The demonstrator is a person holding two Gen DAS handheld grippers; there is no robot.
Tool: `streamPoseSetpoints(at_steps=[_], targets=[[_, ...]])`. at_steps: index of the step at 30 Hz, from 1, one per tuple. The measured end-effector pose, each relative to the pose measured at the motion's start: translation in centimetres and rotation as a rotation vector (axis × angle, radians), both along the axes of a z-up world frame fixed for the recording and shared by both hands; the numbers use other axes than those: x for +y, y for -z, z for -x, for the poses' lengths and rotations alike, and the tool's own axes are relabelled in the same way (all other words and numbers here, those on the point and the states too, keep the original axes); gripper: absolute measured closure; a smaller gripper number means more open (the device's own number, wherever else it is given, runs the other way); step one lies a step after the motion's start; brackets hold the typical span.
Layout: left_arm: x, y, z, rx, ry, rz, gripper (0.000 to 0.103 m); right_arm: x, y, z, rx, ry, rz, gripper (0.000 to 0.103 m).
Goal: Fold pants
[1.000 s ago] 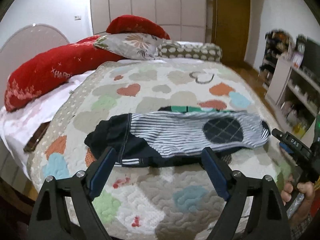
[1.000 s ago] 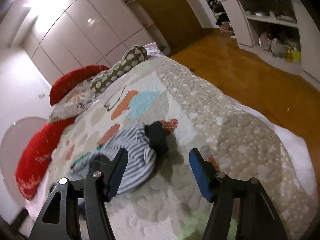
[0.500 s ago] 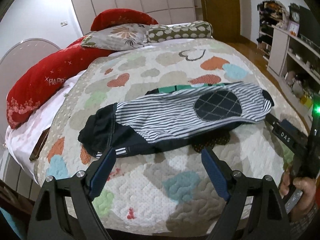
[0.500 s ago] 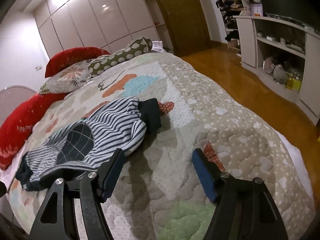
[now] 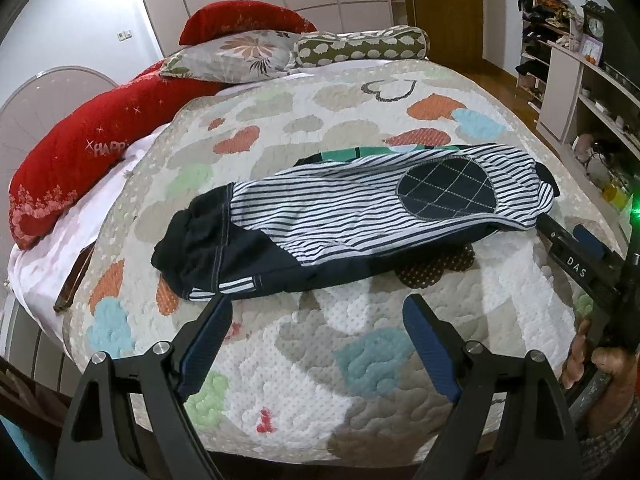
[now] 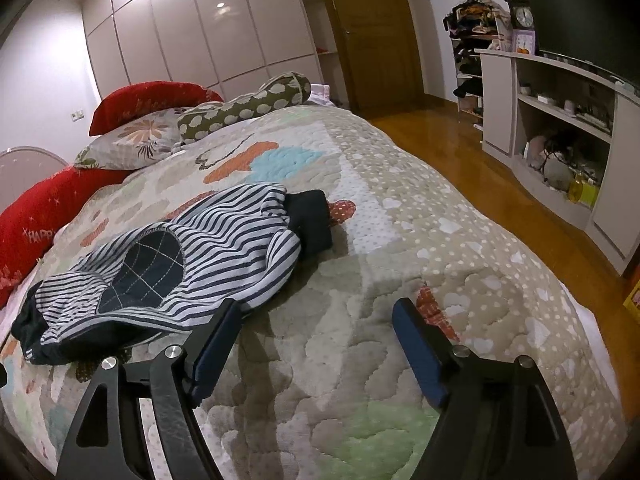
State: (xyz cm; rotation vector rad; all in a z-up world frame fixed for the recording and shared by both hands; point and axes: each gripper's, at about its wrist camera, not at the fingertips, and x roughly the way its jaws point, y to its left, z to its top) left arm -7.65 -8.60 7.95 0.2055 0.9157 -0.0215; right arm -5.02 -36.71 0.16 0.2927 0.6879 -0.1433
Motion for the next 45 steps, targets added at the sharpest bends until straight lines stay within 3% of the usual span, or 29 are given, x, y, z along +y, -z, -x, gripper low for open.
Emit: streamPoseSetpoints(at_steps=[12,17,22,26,33,42,43,44,45], targets=[[0.1,0.9,-1.1,0.041,0.036,0.035,0.017,0.3,0.1,-0.2,0.002,-0.012,0.018,0.018],[0.1,-2.2,-2.5,0.000,0.149,0.113,0.017,0.0,-0.3,0.4,-0.022,0.001,-0.011,0.018],[-1.8,-5.1,-7.3,0.006,0.228,0.165,0.017,-0.9,-1.0,0.7,-0.039,0.006,-0.092,0.018],[-6.3,-4.4,-11.8,0.086,0.337,0.173,0.017,-1.4,-1.4,-0.2,-0.023,-0.025,-0.158,0.018],[-15.9,1.2,-18.9,0.322,0.473,0.215,0.017,-1.6,-0.9,-3.5,0.054,-0.099,-0.217,0.018],[-23.1,5.8,-21.5,0.490,0.629,0.180,0.017,-0.9,-0.6,-6.2,0.073,-0.089,-0.254,0.018],[-23.3,5.9,-21.5,0.492,0.635,0.171,0.019,-0.7,-0.5,-6.4,0.071,-0.086,-0.246,0.018],[-23.3,5.9,-21.5,0.489,0.640,0.179,0.040,-0.6,-0.6,-6.6,0.069,-0.084,-0.240,0.021],[-23.1,5.7,-21.4,0.491,0.640,0.187,0.055,-0.5,-0.6,-6.8,0.063,-0.084,-0.233,0.033]])
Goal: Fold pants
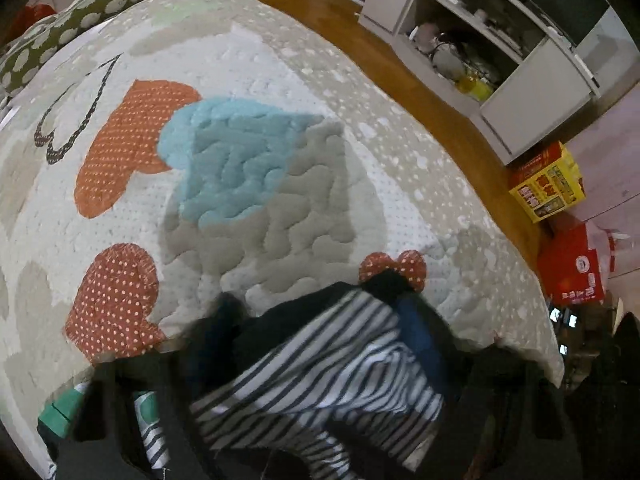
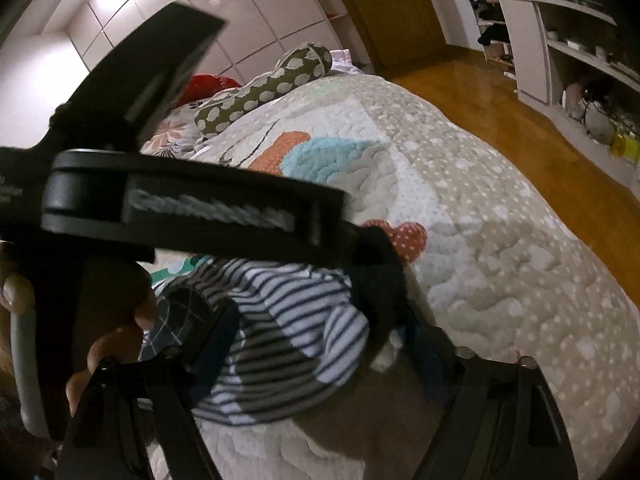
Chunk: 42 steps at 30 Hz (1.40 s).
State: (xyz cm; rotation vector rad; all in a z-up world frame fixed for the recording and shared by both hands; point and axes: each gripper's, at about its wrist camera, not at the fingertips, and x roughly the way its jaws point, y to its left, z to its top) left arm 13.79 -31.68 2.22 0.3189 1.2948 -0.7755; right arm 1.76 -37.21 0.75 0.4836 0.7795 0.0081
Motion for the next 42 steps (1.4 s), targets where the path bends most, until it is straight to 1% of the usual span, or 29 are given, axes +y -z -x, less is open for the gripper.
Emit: streamPoseSetpoints(at_steps=[1,2,3,5,9,12,13,15,18,19,20,21,22,23,25,27,29,31,33,35,36,37,40,42], targets=[[0.3,-0.1,0.0,0.001,-0.009,-0.003,0.067,0.1,0.0,-0.2,-0.007,-0.007,-0.003,0.041],[0.9,-0.5,-0.1,-0.005,-0.022,0.011,0.078,0.1,0.0,-0.5,-0.010,-0.022,-0.021,0.061],[1.4,-0.8,-0.1,-0.010,-0.029,0.023,0.082,0.0,0.0,-0.7,-0.009,-0.027,-0.030,0.072],[3.3,-2.0,-0.1,-0.013,-0.066,0.077,0.084,0.1,-0.4,-1.1,-0.021,-0.046,-0.055,0.077],[7.9,-4.4,0.1,-0.023,-0.153,0.193,0.084,1.7,-2.3,-1.1,-0.069,-0.100,-0.030,0.077],[12.4,-5.7,0.8,-0.036,-0.231,0.277,0.084,4.3,-4.2,-1.1,-0.107,-0.170,0.012,0.077],[13.6,-5.9,1.1,-0.039,-0.256,0.296,0.084,5.4,-4.8,-1.1,-0.118,-0.201,0.022,0.077],[17.4,-6.1,1.9,-0.051,-0.324,0.342,0.084,7.7,-5.5,-1.1,-0.135,-0.263,0.033,0.077],[23.3,-6.0,3.3,-0.056,-0.440,0.416,0.082,10.8,-5.8,-1.4,-0.149,-0.343,0.036,0.074],[25.4,-5.8,4.0,-0.057,-0.487,0.443,0.078,12.5,-5.8,-1.5,-0.151,-0.384,0.035,0.071],[26.5,-5.7,4.3,-0.059,-0.516,0.454,0.071,13.9,-5.7,-1.6,-0.149,-0.422,0.030,0.063],[28.1,-5.7,5.1,-0.069,-0.556,0.466,0.068,15.3,-5.5,-1.6,-0.146,-0.459,0.025,0.053],[29.7,-5.8,6.0,-0.084,-0.592,0.477,0.062,16.4,-5.3,-1.6,-0.140,-0.493,0.020,0.049],[30.6,-5.8,6.6,-0.096,-0.618,0.484,0.056,18.1,-4.9,-1.5,-0.125,-0.542,0.014,0.048],[32.9,-5.9,8.5,-0.125,-0.678,0.494,0.050,20.6,-4.1,-1.2,-0.092,-0.621,0.009,0.048],[34.9,-5.7,10.0,-0.142,-0.727,0.493,0.049,22.6,-3.7,-0.6,-0.072,-0.692,0.021,0.048],[36.1,-5.4,11.2,-0.144,-0.771,0.485,0.049,23.8,-4.6,0.9,-0.093,-0.758,0.045,0.048],[37.6,-5.0,12.4,-0.137,-0.818,0.484,0.049,22.9,-6.0,2.1,-0.130,-0.753,0.050,0.048],[38.5,-4.4,13.2,-0.123,-0.844,0.507,0.049,20.3,-7.3,2.7,-0.156,-0.662,0.080,0.048],[38.9,-3.9,13.9,-0.115,-0.862,0.517,0.049,17.8,-7.9,2.5,-0.131,-0.532,0.162,0.050],[39.1,-3.8,14.3,-0.117,-0.865,0.515,0.049,17.1,-8.1,2.2,-0.119,-0.498,0.184,0.056],[39.1,-3.8,14.4,-0.120,-0.868,0.509,0.049,16.2,-8.3,1.7,-0.095,-0.460,0.201,0.059],[39.4,-3.5,15.2,-0.135,-0.881,0.483,0.049,16.6,-8.5,1.2,-0.075,-0.441,0.238,0.061],[39.6,-3.3,15.6,-0.135,-0.880,0.473,0.049,18.2,-7.9,0.5,-0.045,-0.463,0.257,0.074]])
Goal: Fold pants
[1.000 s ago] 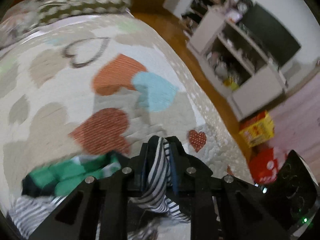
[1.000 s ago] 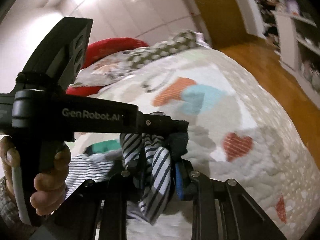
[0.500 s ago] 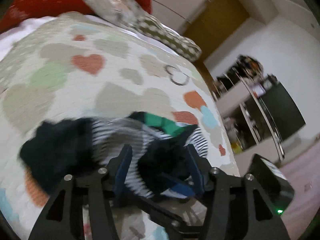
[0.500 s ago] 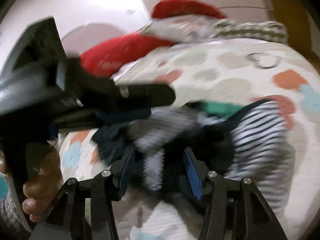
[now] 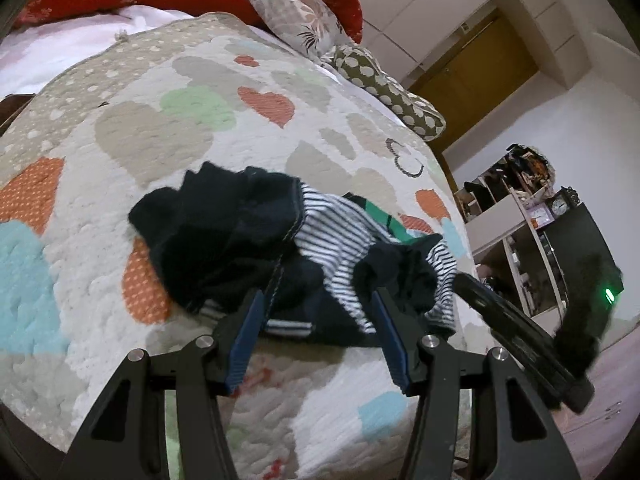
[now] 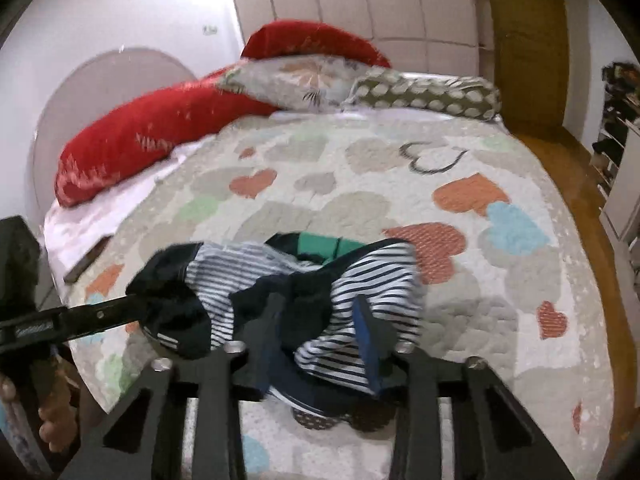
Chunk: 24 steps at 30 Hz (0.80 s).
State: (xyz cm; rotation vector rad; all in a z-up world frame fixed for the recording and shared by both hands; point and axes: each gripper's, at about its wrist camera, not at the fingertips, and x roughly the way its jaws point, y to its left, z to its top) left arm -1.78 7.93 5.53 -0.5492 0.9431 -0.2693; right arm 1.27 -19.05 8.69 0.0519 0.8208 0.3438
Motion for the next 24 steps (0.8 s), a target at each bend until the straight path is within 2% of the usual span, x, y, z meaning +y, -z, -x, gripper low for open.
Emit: streamPoseSetpoints(at_steps=[3,7,8,9,11,13,15,17,18,21,24], targets=[[0.4,0.6,0.4,0.012,-0.007,-0.008,0.049,2.0,2.5,-2.2,0.087,-0.008,-0.016,0.076],[0.9,0.9,0.9,0.015,-0.020,-0.020,0.049,4.9,7.1,-5.1,0.252,-0.041,-0.101,0.075],[1.0,0.8,1.0,0.008,-0.021,-0.023,0.049,5.2,7.5,-5.1,0.260,-0.045,-0.114,0.074],[1.1,0.6,1.1,-0.001,-0.022,-0.028,0.049,5.1,7.0,-4.9,0.252,-0.064,-0.140,0.074],[1.3,0.4,1.2,-0.011,-0.027,-0.032,0.048,4.0,5.0,-4.4,0.248,-0.137,-0.274,0.074],[1.4,0.4,1.1,-0.015,-0.028,-0.014,0.047,1.7,2.4,-3.7,0.163,-0.116,-0.315,0.073],[1.3,0.6,0.9,-0.006,-0.022,0.006,0.047,0.0,0.8,-3.5,0.102,-0.038,-0.214,0.071],[0.9,0.9,0.8,0.006,-0.011,0.018,0.047,-0.1,0.2,-3.2,0.062,-0.023,-0.081,0.069],[0.7,1.1,0.8,0.013,-0.005,0.018,0.047,0.1,0.3,-3.1,0.062,-0.029,-0.053,0.069],[0.1,1.0,1.0,0.020,0.008,0.008,0.047,2.5,1.4,-2.9,0.065,-0.074,0.041,0.062],[0.2,0.7,1.3,0.011,0.009,0.004,0.047,4.8,3.5,-3.0,0.052,-0.091,0.160,0.064]])
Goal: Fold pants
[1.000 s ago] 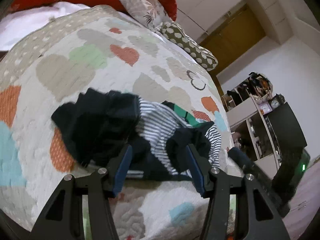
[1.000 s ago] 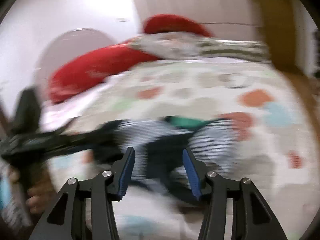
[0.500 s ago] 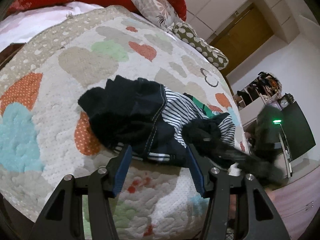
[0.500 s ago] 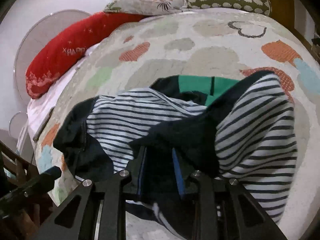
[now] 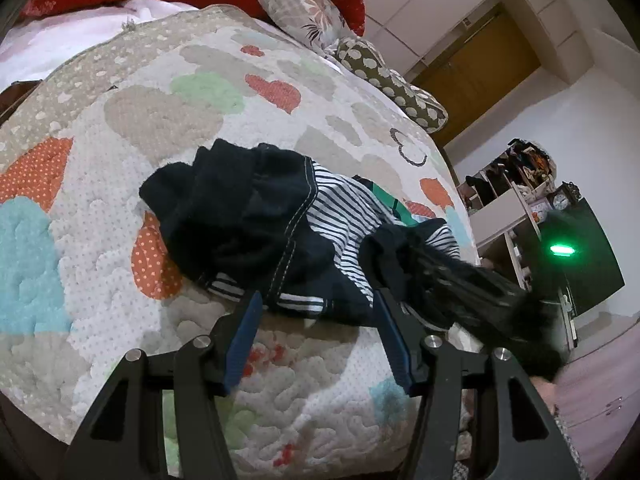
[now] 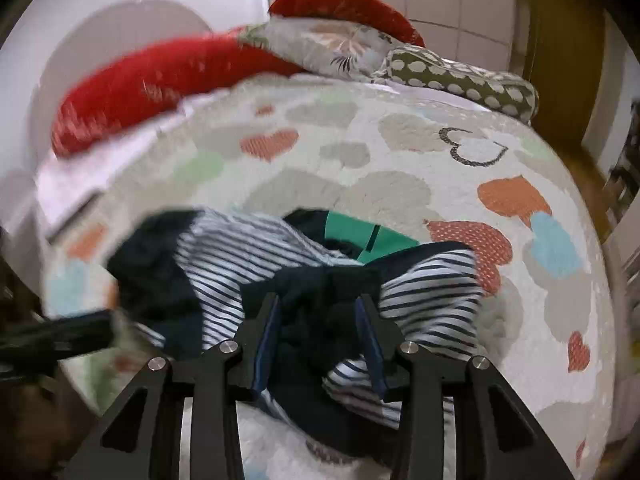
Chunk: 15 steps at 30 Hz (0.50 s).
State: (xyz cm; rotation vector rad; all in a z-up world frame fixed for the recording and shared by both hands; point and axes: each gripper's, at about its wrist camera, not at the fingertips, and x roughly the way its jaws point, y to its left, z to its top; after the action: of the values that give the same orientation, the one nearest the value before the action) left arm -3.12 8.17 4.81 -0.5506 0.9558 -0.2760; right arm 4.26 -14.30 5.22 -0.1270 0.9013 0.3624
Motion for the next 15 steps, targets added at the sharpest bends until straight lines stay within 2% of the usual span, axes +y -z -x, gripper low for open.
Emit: streamPoseSetpoints(at_steps=[1,2,3,5,10,15], targets=[[0.1,0.0,0.1,-0.003,-0.002,0.003,0.047,0.7,1.0,-0.5,0.006,0.019,0.074,0.075],[0.3,-0.1,0.1,-0.006,-0.004,0.006,0.047,0.6,1.7,-1.0,0.018,0.052,0.114,0.099],[0.4,0.0,0.2,-0.008,-0.006,0.006,0.047,0.2,1.8,-1.2,0.031,0.066,0.090,0.099],[0.6,0.1,0.1,-0.007,-0.009,0.005,0.047,-1.3,0.8,-1.5,0.064,0.103,-0.061,0.099],[0.4,0.4,0.0,0.007,0.003,0.021,0.047,-0.4,-1.1,-2.0,0.081,0.055,-0.212,0.099],[0.8,0.2,0.1,-0.007,-0.008,0.015,0.047,-0.7,-1.5,-2.0,0.065,0.059,-0.236,0.097]])
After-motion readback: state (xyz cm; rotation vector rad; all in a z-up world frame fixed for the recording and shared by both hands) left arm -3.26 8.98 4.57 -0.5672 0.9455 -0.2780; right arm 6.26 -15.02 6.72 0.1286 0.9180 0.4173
